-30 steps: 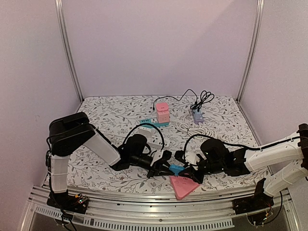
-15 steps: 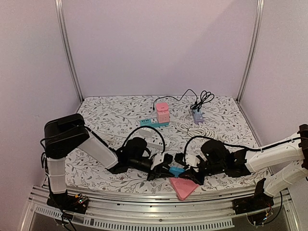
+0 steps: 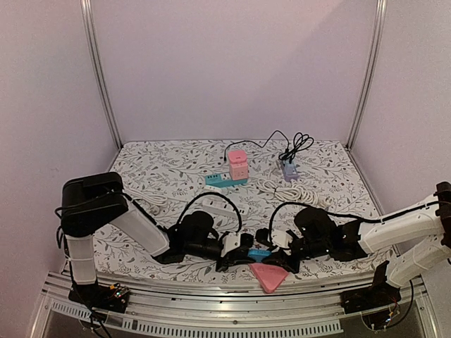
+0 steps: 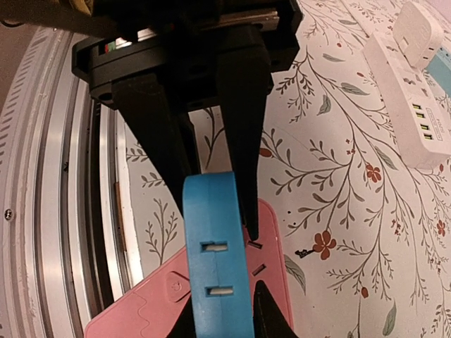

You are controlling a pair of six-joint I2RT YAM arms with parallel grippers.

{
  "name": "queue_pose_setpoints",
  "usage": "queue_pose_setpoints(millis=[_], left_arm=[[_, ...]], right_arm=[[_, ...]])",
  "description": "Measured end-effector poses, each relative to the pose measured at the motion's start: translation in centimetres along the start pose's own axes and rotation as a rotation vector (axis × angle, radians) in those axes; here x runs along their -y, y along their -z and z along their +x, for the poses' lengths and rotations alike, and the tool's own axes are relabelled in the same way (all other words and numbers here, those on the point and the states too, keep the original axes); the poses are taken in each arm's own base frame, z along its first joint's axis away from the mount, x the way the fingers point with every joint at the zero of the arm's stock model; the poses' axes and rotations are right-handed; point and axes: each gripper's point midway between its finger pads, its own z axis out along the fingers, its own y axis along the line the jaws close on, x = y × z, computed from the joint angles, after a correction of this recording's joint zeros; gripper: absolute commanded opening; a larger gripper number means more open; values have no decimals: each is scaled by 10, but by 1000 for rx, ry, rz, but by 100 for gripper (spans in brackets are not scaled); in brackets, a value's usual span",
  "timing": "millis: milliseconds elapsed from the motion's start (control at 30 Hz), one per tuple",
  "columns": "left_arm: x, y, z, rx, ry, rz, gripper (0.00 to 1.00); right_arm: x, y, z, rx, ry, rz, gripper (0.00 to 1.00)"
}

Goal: Insert the plug
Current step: Insert the plug into the socket.

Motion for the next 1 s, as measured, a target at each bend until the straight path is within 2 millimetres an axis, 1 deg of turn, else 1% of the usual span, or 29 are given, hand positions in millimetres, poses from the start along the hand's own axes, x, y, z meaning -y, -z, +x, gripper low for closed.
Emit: queue_pose_setpoints(millis=[233,433,467,500,567,600,633,667,700,767,833,933,967,1000], left_arm=[[2,2,6,2,42,-13,0],[3,3,10,19,70,-27,0],[3,3,10,20,73,-28,3],[3,3,11,21,74,-31,13],[2,3,10,21,78,-35,47],[2,3,11,20,80,-37,58],[1,2,10,16,84,-50,65],[2,0,8,14,81,-53,69],[5,-3,5,14,88,-51,73],[7,-2,7,-7,98,-59,79],[11,0,18,-54,106,-70,84],[19,8,36,-116,118,-78,89],[19,11,36,-123,117,-83,90],[19,14,36,-130,115,-93,90]], right_arm=[[-1,-7,1,-12,3,-15,10],[0,-9,0,-19,5,-16,10],[0,-9,0,-19,5,-16,11],[0,-9,-1,-18,5,-16,13],[0,-8,-1,-17,6,-16,21],[0,-8,-2,-12,6,-15,26],[1,-8,-3,-10,-8,-14,33],[0,-9,-2,-14,-24,-15,40],[0,-11,0,-21,-36,-18,44],[-2,-10,-1,-18,-52,-30,49],[-4,-10,3,-33,-67,-35,53],[-5,-9,8,-57,-80,-40,65],[-5,-9,8,-60,-84,-38,73],[-5,-8,8,-61,-84,-38,86]])
